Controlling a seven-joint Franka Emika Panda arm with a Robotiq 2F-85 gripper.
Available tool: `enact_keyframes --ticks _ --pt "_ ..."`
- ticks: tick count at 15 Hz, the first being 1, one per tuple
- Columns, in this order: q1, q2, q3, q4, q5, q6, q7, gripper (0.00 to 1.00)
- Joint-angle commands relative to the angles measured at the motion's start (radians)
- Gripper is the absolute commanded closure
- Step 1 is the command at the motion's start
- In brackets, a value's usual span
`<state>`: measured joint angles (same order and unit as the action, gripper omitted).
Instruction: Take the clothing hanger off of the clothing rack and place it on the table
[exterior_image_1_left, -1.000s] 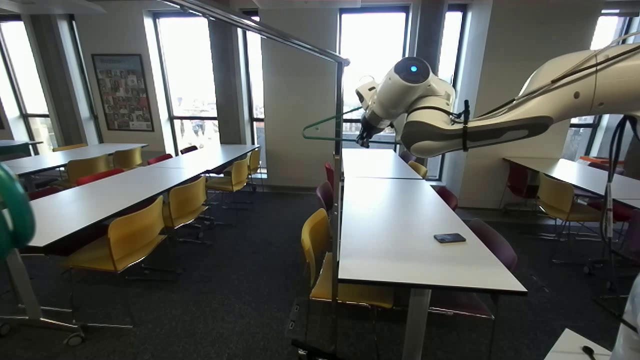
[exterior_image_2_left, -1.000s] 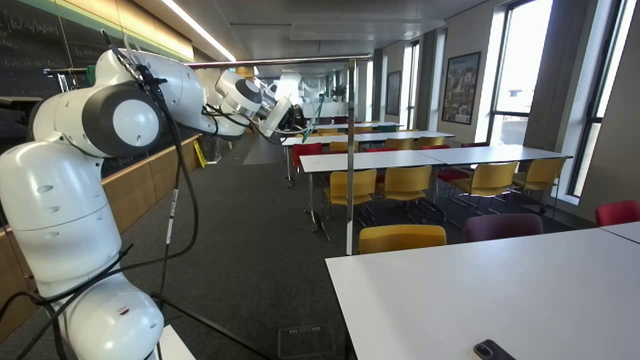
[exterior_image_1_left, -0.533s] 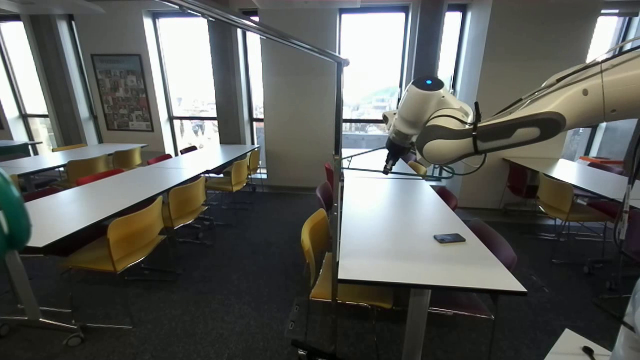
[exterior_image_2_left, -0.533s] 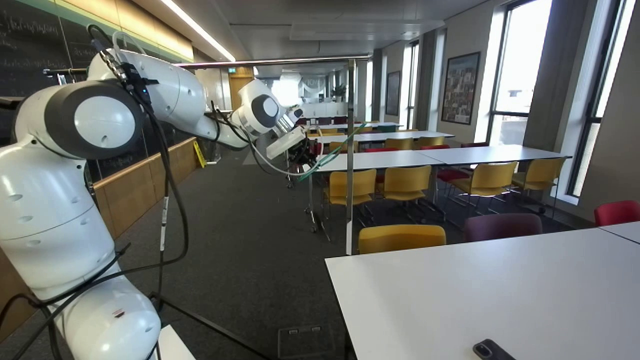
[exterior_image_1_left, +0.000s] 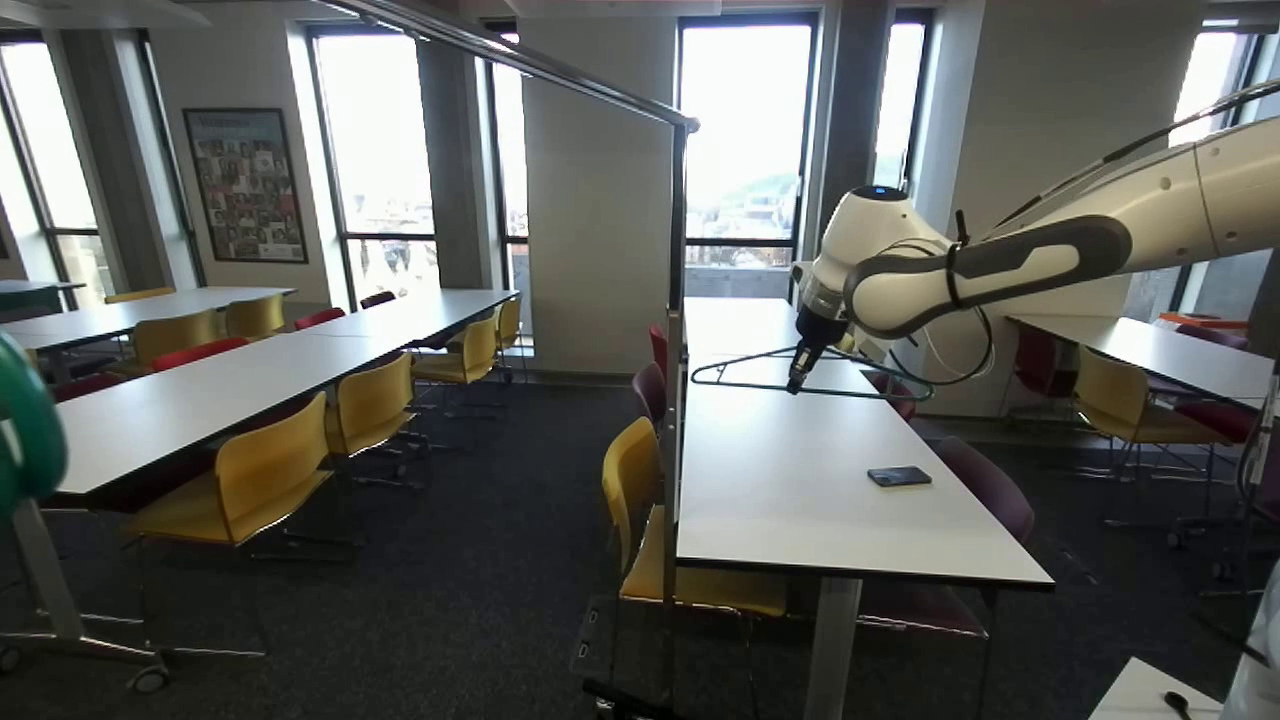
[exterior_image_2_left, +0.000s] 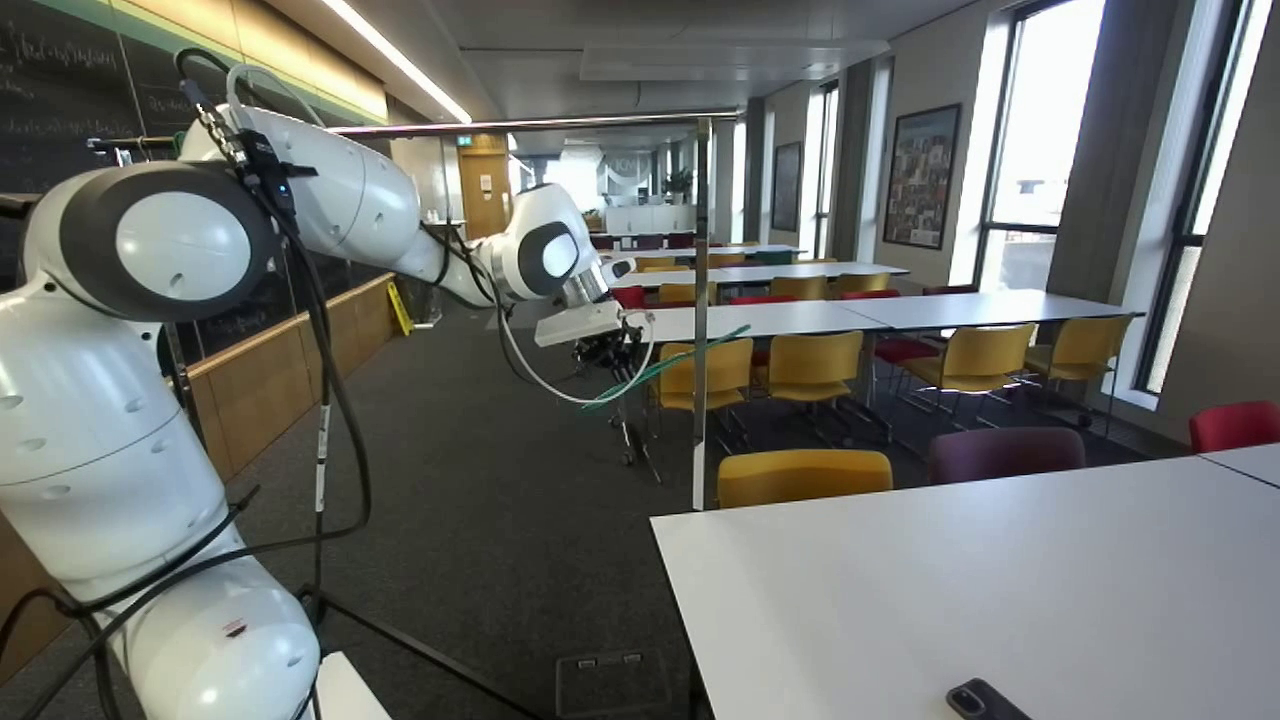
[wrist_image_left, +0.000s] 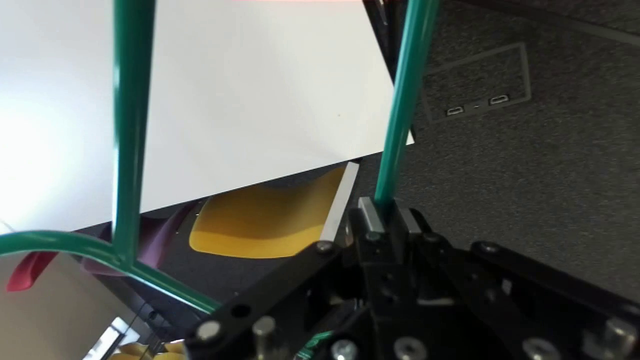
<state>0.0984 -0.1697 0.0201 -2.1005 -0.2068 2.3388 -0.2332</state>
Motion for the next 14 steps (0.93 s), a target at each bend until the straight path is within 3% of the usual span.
enact_keyframes --ticks 1,6,10,14 --pt "0.035 -0.029 -0.071 -0.021 0.138 -0.047 -0.272 0.98" --pt "-0.023 0.007 -0.090 0.054 0.106 -0.181 -0.548 0.98" --pt "-0.050 0.033 -0.109 0.075 0.133 -0.173 -0.650 0.98" --pt "-0.059 0.057 -0.113 0.078 0.249 -0.119 -0.653 0.98"
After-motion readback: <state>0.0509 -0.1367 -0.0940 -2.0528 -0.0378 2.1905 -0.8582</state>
